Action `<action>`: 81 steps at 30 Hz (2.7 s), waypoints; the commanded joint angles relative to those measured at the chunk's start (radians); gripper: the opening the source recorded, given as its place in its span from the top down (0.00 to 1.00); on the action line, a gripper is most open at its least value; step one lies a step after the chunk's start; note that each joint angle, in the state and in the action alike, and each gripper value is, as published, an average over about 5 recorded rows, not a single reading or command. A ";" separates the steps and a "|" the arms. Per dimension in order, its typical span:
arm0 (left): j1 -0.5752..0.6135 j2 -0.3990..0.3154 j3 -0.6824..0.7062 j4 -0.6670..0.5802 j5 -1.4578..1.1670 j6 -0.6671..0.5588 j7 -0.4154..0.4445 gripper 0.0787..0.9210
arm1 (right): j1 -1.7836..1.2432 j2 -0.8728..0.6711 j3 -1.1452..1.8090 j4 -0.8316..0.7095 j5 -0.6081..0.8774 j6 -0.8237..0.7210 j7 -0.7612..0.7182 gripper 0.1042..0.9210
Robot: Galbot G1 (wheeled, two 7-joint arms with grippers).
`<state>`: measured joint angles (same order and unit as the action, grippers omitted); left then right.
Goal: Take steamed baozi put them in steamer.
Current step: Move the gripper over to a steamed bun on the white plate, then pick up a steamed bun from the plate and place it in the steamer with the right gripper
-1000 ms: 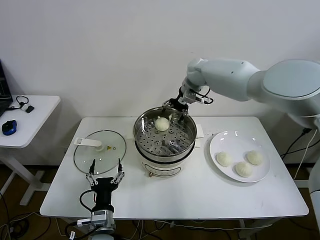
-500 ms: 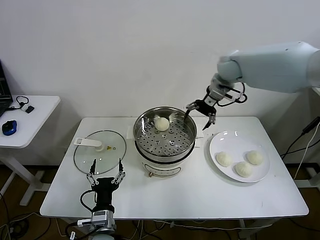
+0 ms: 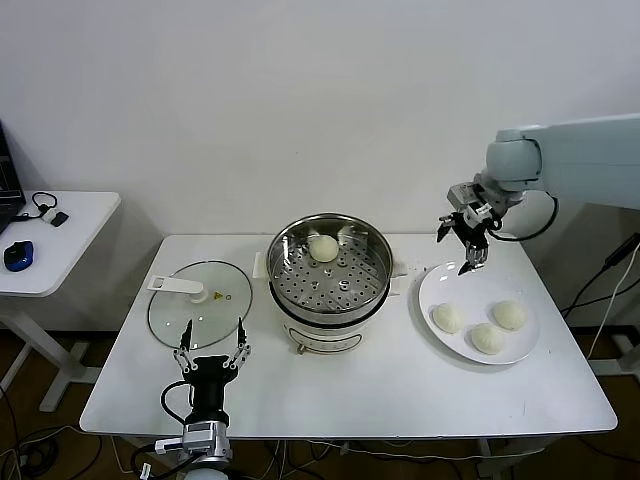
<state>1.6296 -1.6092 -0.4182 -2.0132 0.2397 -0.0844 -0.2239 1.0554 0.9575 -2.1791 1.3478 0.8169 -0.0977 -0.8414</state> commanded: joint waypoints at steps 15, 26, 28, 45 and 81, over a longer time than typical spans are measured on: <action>0.004 -0.049 -0.013 0.014 0.006 -0.005 -0.001 0.12 | -0.387 -0.135 0.279 -0.157 -0.112 -0.197 -0.010 0.12; 0.004 -0.049 -0.024 0.021 0.009 -0.006 0.000 0.12 | -0.527 -0.117 0.378 -0.241 -0.179 -0.174 -0.014 0.12; 0.004 -0.049 -0.025 0.021 0.013 -0.007 0.000 0.12 | -0.550 -0.109 0.401 -0.257 -0.187 -0.171 -0.012 0.12; 0.007 -0.049 -0.042 0.015 0.015 -0.012 0.000 0.12 | -0.622 -0.069 0.474 -0.327 -0.213 -0.148 -0.007 0.12; 0.008 -0.049 -0.012 0.016 0.033 -0.023 0.001 0.12 | 0.076 -0.008 0.164 0.053 0.050 -0.165 -0.086 0.41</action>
<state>1.6370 -1.6092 -0.4348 -2.0022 0.2675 -0.1033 -0.2238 0.7942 0.9018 -1.8917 1.2388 0.7179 -0.2594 -0.8940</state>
